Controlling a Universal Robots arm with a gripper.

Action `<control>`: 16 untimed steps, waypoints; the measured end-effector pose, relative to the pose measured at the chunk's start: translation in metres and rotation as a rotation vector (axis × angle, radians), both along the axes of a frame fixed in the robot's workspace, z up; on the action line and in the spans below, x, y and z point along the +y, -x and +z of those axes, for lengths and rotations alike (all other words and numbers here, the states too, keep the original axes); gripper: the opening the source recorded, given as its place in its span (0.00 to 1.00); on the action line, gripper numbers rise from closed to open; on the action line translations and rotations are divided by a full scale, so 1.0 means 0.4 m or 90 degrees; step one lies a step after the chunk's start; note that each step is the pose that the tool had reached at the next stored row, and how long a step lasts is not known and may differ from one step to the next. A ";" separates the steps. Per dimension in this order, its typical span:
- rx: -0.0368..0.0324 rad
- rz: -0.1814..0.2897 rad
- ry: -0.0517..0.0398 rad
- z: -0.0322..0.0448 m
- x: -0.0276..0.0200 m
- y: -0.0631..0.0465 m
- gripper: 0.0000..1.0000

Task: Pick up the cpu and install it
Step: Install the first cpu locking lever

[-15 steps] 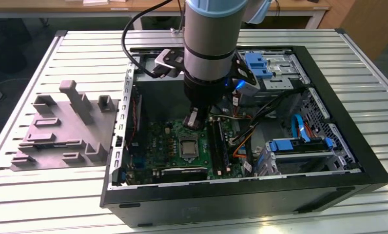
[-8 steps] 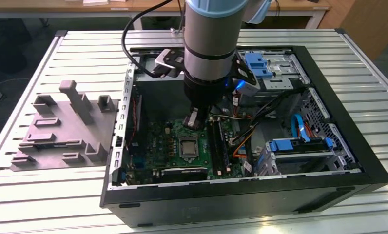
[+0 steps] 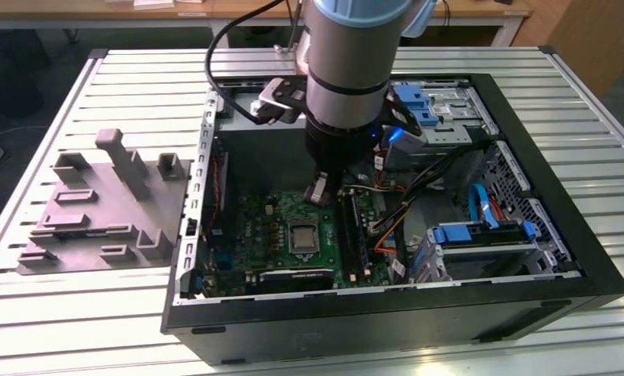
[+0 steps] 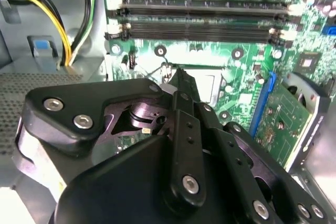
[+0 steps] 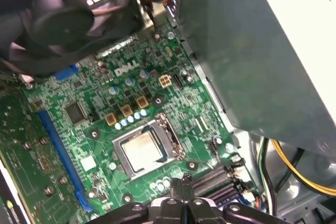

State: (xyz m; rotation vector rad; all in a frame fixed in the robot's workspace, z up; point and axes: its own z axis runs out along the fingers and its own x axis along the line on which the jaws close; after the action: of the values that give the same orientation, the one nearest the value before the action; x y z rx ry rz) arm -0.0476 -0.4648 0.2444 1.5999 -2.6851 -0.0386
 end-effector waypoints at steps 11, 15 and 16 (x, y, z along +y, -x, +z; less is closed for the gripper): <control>0.0000 0.000 0.0000 -0.001 0.045 -0.022 0.11; 0.0000 0.000 0.0001 -0.002 0.063 -0.024 0.11; 0.0000 0.000 0.0001 -0.003 0.067 -0.026 0.11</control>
State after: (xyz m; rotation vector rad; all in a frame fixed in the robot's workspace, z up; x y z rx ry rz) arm -0.0373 -0.4378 0.2433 1.6001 -2.6849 -0.0385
